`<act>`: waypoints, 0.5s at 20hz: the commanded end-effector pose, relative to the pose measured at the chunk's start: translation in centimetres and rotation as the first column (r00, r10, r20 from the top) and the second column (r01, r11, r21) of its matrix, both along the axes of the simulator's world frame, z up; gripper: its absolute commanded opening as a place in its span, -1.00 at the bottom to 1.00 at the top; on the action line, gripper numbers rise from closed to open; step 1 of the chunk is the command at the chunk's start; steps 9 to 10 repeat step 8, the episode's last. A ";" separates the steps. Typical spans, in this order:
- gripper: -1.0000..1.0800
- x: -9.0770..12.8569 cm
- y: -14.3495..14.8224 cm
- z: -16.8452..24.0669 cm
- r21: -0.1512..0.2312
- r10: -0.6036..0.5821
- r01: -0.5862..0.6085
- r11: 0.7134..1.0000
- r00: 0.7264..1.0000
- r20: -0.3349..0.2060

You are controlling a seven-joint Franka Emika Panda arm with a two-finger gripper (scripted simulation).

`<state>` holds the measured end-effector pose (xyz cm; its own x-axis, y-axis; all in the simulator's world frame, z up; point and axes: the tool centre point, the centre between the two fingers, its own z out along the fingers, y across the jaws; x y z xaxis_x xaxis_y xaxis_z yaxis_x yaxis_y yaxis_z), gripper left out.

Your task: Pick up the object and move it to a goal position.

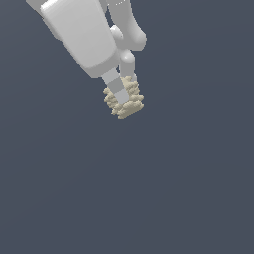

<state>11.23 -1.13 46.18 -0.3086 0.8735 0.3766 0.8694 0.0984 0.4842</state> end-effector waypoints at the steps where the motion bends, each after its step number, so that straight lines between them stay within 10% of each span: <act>1: -1.00 0.1 -0.3 0.9 0.008 0.020 -0.020 1.000 1.000 0.012; 10: -1.00 0.2 -0.6 1.9 0.014 0.038 -0.039 0.999 0.999 0.024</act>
